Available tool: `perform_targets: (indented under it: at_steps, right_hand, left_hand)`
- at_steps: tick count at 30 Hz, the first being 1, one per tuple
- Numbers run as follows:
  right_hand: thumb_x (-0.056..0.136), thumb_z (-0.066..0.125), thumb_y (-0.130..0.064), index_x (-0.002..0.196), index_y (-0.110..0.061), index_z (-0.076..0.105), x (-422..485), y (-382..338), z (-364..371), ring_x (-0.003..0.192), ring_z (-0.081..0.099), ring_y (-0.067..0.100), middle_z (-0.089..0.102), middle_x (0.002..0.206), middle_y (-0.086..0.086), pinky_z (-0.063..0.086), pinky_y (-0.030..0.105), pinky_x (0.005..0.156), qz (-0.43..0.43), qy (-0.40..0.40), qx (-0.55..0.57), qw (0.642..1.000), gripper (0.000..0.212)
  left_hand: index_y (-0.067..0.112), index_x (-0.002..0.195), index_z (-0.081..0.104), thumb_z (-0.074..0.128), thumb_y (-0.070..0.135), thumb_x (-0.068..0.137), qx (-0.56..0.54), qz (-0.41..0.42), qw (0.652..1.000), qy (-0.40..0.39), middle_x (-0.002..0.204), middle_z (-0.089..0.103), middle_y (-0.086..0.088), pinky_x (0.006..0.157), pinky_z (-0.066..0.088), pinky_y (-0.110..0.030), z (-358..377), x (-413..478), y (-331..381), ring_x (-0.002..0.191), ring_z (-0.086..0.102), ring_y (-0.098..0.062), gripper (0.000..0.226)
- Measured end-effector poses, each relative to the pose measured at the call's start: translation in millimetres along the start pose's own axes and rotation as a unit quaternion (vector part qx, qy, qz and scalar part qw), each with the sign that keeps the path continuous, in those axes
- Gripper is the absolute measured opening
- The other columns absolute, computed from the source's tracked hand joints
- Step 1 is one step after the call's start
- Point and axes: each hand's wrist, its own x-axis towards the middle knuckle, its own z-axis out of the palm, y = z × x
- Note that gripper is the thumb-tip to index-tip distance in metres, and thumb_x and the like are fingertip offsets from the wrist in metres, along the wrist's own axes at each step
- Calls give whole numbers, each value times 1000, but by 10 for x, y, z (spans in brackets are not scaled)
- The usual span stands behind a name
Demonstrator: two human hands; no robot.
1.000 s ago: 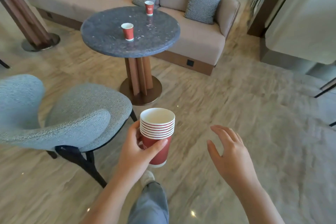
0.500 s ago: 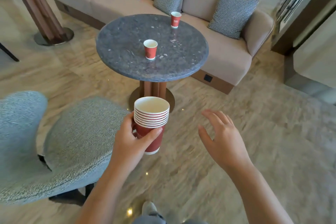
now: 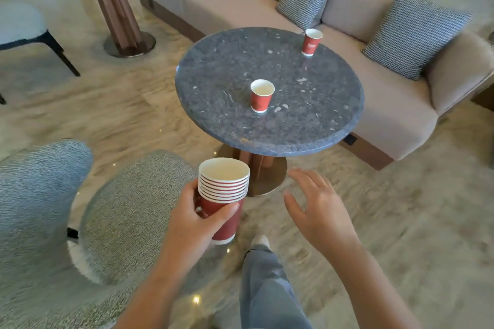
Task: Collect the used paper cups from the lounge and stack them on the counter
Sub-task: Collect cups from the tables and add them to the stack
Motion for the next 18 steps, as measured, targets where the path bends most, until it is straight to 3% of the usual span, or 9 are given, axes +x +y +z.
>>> perform_targets:
  at_steps: [6, 12, 14, 18]
  right_hand:
    - [84, 62, -18, 120, -7, 56, 1133, 372, -53, 115, 51, 28, 57, 125, 9, 43, 40, 94, -22, -15, 9, 1000, 37]
    - [85, 60, -20, 123, -9, 54, 2039, 702, -92, 116, 49, 25, 55, 126, 6, 37, 31, 95, -50, -49, 12, 997, 39]
    - [86, 59, -21, 124, -10, 52, 2303, 781, -73, 118, 48, 24, 54, 127, 5, 36, 30, 95, -58, -62, 7, 996, 40]
    - [86, 60, -25, 126, -9, 50, 2665, 841, 55, 120, 46, 26, 53, 128, 8, 37, 35, 99, -75, -98, 12, 992, 44]
  left_hand:
    - [41, 102, 52, 77, 57, 44, 15, -4, 1000, 27, 100, 66, 18, 75, 48, -21, 378, 832, 350, 90, 61, 7, 65]
    - [43, 103, 52, 84, 51, 51, -7, 15, 999, 45, 95, 64, 32, 63, 48, -7, 772, 1597, 753, 88, 61, 10, 62]
    - [43, 102, 52, 86, 51, 49, -9, 17, 998, 57, 96, 64, 31, 63, 46, -4, 856, 1780, 835, 87, 62, 10, 63]
    - [40, 104, 53, 89, 48, 45, -14, -3, 996, 89, 98, 68, 18, 69, 49, -16, 893, 2009, 847, 88, 63, 5, 69]
